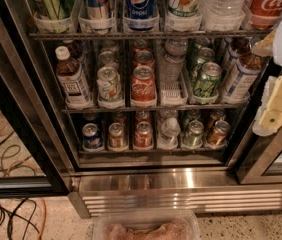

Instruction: Pick coke can from bottom shelf of fridge

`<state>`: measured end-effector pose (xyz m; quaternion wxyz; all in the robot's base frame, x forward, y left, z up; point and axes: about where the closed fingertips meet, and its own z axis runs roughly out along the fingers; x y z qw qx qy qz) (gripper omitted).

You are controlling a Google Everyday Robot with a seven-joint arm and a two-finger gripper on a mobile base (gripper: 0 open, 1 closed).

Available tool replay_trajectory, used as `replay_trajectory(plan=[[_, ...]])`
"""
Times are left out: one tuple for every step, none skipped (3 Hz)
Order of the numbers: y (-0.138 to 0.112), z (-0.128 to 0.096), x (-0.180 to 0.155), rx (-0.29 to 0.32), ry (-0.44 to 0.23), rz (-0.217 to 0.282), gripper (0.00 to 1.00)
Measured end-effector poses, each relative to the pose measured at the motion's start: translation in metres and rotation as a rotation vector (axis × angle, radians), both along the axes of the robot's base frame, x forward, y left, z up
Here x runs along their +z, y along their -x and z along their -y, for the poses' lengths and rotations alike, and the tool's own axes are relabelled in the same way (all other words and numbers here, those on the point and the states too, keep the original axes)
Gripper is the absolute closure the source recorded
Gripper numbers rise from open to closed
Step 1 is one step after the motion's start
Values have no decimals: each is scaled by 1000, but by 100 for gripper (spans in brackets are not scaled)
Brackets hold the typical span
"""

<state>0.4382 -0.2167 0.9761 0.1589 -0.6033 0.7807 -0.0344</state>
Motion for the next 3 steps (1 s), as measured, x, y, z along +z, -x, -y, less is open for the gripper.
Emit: replay_trajectory(plan=[[0,0,0,0,0,0,0],[1,-7,5,25,27,23,0],[29,-21,12,-5,18,96,0]])
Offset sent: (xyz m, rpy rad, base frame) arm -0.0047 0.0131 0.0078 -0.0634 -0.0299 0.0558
